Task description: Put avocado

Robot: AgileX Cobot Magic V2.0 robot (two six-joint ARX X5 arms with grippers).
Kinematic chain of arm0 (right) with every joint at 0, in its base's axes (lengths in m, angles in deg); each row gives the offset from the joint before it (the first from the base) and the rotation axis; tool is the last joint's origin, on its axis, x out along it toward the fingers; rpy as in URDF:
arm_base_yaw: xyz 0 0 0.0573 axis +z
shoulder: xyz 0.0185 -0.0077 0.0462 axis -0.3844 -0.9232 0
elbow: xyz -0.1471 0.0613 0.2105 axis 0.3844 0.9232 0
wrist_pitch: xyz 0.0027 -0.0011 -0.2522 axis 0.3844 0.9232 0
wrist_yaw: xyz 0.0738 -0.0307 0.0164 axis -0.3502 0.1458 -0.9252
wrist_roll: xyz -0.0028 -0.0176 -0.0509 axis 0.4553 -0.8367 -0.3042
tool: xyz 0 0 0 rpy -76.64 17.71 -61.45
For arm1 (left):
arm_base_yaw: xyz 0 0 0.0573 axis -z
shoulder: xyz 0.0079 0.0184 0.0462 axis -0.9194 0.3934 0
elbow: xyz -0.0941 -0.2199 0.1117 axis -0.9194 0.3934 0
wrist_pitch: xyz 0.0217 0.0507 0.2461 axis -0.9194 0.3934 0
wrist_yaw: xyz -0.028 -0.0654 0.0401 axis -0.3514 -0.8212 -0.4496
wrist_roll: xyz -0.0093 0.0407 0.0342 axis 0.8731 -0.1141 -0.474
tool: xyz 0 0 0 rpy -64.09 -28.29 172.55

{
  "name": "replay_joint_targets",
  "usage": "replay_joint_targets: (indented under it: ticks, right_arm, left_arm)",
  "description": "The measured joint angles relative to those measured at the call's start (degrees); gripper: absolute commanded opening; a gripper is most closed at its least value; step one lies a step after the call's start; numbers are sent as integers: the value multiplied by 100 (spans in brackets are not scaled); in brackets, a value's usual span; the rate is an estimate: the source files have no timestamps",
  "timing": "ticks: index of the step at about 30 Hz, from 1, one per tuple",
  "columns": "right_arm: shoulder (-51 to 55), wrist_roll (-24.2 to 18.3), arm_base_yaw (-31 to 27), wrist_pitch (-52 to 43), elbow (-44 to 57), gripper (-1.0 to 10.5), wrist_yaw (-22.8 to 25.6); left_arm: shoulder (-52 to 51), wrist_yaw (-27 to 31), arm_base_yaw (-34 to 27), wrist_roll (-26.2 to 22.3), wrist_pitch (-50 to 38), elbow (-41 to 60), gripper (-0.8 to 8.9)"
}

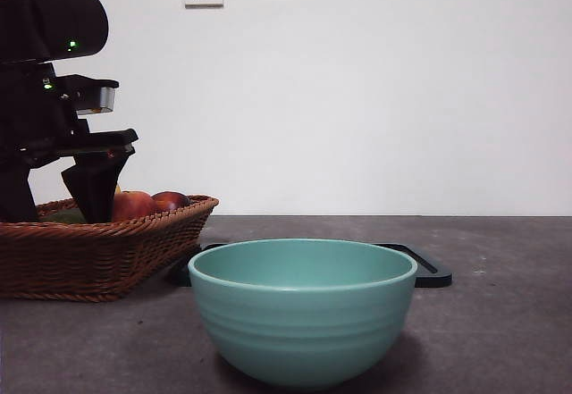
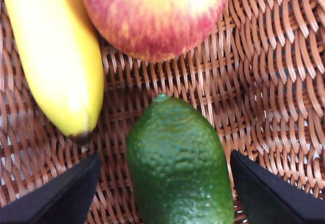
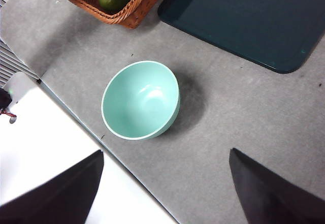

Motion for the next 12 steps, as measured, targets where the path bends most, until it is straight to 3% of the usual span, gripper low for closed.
replay_joint_targets:
  ticks: [6, 12]
  right_arm:
    - [0, 0, 0, 0, 0, 398, 0]
    - [0, 0, 0, 0, 0, 398, 0]
  left_arm:
    - [0, 0, 2, 0, -11, 0, 297]
    - [0, -4, 4, 0, 9, -7, 180]
